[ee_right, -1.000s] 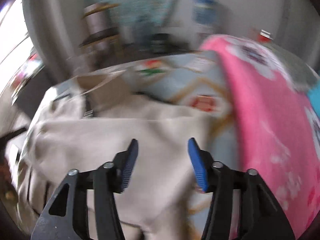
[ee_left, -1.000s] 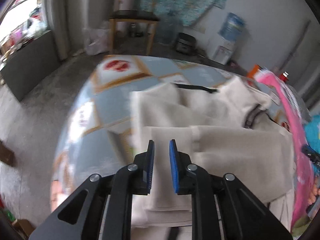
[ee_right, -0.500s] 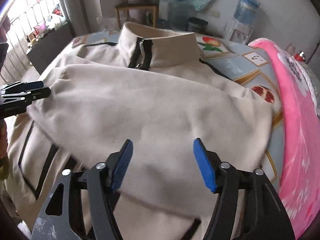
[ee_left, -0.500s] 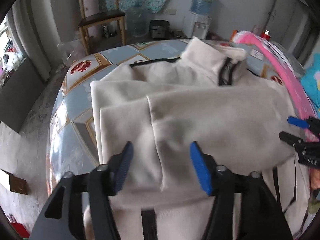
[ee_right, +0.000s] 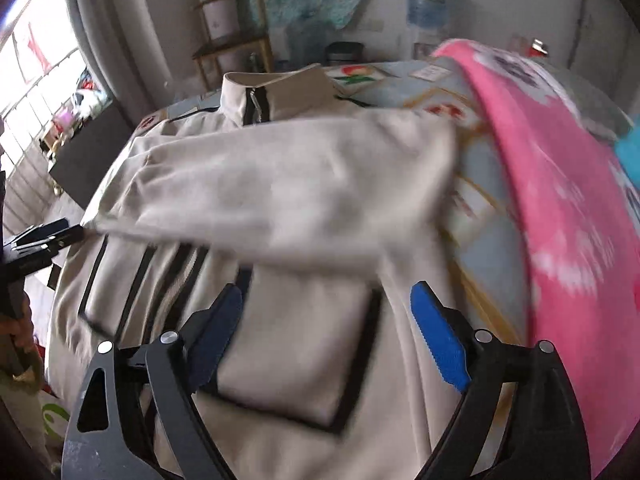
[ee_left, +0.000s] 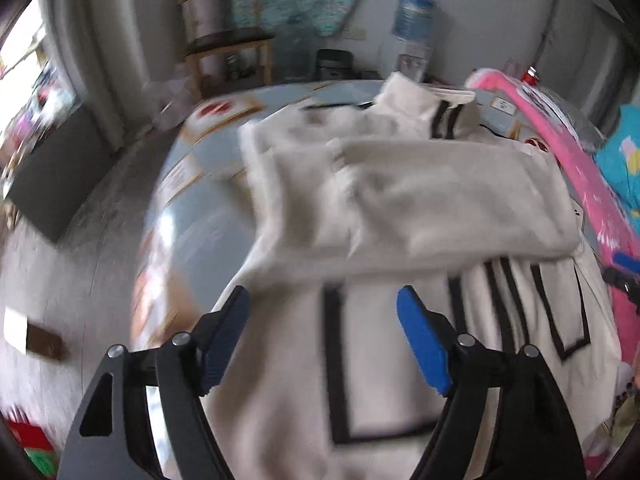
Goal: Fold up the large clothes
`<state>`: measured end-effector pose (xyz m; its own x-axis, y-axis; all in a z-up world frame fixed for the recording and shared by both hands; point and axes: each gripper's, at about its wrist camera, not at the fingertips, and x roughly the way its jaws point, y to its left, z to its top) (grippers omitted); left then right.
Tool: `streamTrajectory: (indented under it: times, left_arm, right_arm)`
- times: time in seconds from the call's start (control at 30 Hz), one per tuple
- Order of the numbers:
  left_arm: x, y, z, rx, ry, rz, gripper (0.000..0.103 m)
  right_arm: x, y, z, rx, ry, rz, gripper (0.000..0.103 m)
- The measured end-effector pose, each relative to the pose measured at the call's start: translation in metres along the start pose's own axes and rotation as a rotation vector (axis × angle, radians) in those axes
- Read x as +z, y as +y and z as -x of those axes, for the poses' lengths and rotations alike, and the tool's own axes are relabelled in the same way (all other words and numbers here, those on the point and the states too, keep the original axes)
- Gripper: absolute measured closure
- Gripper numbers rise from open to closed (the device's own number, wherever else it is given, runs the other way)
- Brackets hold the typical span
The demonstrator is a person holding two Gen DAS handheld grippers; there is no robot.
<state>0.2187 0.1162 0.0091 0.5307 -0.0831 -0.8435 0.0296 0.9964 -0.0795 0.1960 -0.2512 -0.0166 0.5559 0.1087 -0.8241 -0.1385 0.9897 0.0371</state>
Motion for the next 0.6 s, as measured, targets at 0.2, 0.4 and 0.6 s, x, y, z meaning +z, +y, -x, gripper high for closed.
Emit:
streamTrajectory:
  times: [0.2, 0.4, 0.6]
  left_arm:
    - [-0.083, 0.037, 0.035, -0.05, 0.033, 0.125, 0.028]
    - [-0.147, 0.039, 0.046, -0.078, 0.051, 0.177, 0.029]
    - [-0.173, 0.035, 0.057, -0.086, 0.001, 0.187, 0.04]
  right_arm:
    - [-0.075, -0.035, 0.031, -0.01, 0.022, -0.144, 0.02]
    - [-0.132, -0.051, 0.058, -0.021, 0.004, -0.266, 0.024]
    - [-0.171, -0.056, 0.06, -0.021, 0.037, -0.31, 0.035]
